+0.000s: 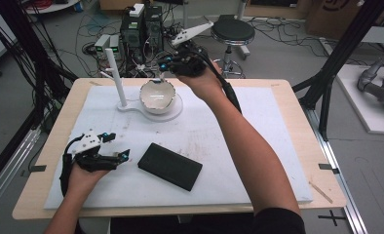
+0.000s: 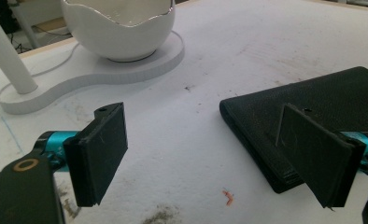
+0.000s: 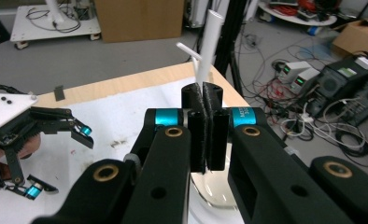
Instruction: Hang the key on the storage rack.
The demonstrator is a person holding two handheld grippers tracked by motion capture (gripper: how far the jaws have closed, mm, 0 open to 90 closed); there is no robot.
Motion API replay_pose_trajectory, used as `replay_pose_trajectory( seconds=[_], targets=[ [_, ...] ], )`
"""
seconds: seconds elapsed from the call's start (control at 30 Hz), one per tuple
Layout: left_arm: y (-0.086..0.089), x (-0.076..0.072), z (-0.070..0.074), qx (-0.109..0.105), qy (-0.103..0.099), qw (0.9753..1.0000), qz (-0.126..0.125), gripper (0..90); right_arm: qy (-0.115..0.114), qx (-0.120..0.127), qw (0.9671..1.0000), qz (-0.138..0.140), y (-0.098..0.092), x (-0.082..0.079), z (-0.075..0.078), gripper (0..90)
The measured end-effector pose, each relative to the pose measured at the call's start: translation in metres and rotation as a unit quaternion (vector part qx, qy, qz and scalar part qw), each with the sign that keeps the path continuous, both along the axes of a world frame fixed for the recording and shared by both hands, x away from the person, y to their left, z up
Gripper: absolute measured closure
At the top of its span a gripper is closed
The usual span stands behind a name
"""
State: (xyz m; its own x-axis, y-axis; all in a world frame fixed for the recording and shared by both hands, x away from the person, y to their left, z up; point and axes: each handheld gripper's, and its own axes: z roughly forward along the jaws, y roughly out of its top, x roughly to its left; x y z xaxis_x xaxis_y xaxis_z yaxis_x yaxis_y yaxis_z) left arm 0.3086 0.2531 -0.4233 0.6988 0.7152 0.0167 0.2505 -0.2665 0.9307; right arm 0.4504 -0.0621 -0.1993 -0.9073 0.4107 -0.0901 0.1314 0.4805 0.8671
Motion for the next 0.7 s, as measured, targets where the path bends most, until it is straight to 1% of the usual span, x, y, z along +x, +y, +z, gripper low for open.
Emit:
replay_pose_trajectory(
  seconds=[0.03, 0.07, 0.13, 0.17, 0.3, 0.47, 0.5, 0.57, 0.63, 0.7],
  targets=[
    [0.001, -0.001, 0.0, -0.001, 0.0, 1.0, 0.002, 16.5, -0.005, -0.001, 1.0, 0.007, 0.005, 0.002, 0.001, 90.0],
    [0.002, -0.002, 0.0, 0.0, -0.001, 1.0, 0.004, 16.6, -0.001, -0.001, 1.0, 0.009, 0.011, 0.003, 0.001, 90.0],
    [0.005, -0.005, 0.0, -0.003, -0.001, 1.0, 0.007, 16.5, -0.001, -0.003, 0.9998, 0.019, 0.022, 0.005, 0.002, 90.0],
    [0.007, -0.006, 0.0, -0.001, -0.002, 1.0, 0.008, 16.6, -0.002, -0.003, 0.9997, 0.025, 0.028, 0.007, 0.002, 90.0],
    [0.011, -0.01, 0.0, -0.004, -0.002, 0.9998, 0.017, 16.5, 0.0, -0.009, 0.9991, 0.041, 0.052, 0.013, -0.002, 90.0],
    [0.015, -0.014, 0.0, -0.002, -0.004, 0.9998, 0.022, 16.6, 0.009, -0.012, 0.9985, 0.052, 0.082, 0.023, -0.01, 90.0],
    [0.016, -0.014, 0.0, -0.002, -0.004, 0.9998, 0.021, 16.5, 0.012, -0.011, 0.9985, 0.053, 0.087, 0.025, -0.012, 90.0],
    [0.015, -0.014, -0.001, -0.004, -0.002, 0.9998, 0.019, 16.5, 0.007, -0.015, 0.9984, 0.053, 0.097, 0.027, -0.015, 90.0],
    [0.014, -0.013, -0.001, -0.006, -0.002, 0.9999, 0.016, 16.6, 0.013, -0.019, 0.998, 0.058, 0.108, 0.03, -0.017, 90.0],
    [0.012, -0.012, -0.002, -0.004, -0.001, 0.9999, 0.014, 16.5, 0.014, -0.024, 0.9976, 0.063, 0.118, 0.033, -0.019, 90.0]
  ],
)
